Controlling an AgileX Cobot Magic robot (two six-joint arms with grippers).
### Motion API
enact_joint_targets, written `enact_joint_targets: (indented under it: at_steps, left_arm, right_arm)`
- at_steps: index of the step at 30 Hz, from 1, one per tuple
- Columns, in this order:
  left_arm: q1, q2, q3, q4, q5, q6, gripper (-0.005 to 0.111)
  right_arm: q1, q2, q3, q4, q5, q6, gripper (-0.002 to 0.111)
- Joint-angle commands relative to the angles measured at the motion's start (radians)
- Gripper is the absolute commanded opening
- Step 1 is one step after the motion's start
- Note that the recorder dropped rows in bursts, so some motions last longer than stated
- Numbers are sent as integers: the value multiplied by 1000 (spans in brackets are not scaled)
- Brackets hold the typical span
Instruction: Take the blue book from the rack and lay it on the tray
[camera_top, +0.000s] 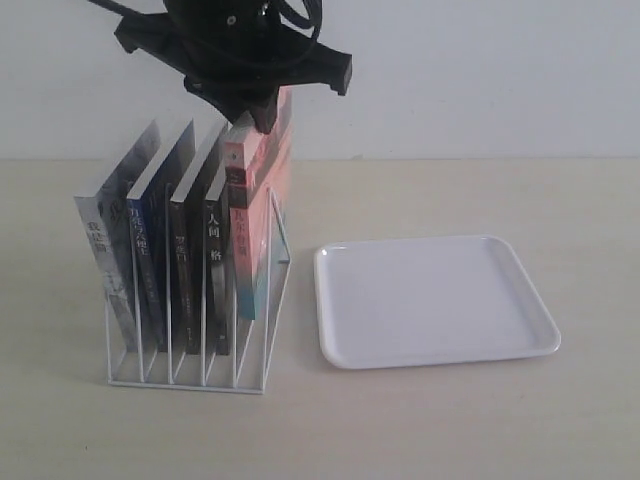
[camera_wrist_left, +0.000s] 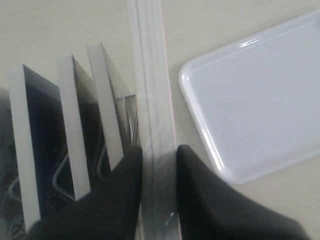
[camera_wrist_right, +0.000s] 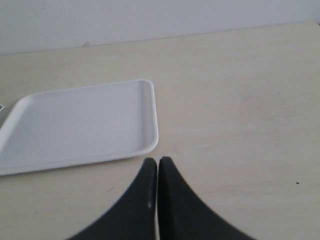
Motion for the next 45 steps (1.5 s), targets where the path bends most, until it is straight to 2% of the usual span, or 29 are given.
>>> enact_joint_targets:
  at_steps: [1,20,32,37,45]
  left_arm:
    - [1,-43,-14,-18,-23,3,10]
    - [-3,-99,-5,-68,-23,-4,10]
    - [-3,-96,139,-42,-24,-97,10]
    - [-3,-96,139,41,-63,-113,10]
    - [-3,-89,139,45,-134,-133,10]
  right_arm:
    - [0,-5,0,-2,-8,-9,0]
    - [0,-5,0,-2,-8,-9,0]
    - [0,-5,0,-2,-8,-9,0]
    - [0,-5,0,-2,-8,-9,0]
    - [0,-5,0,-2,-8,-9,0]
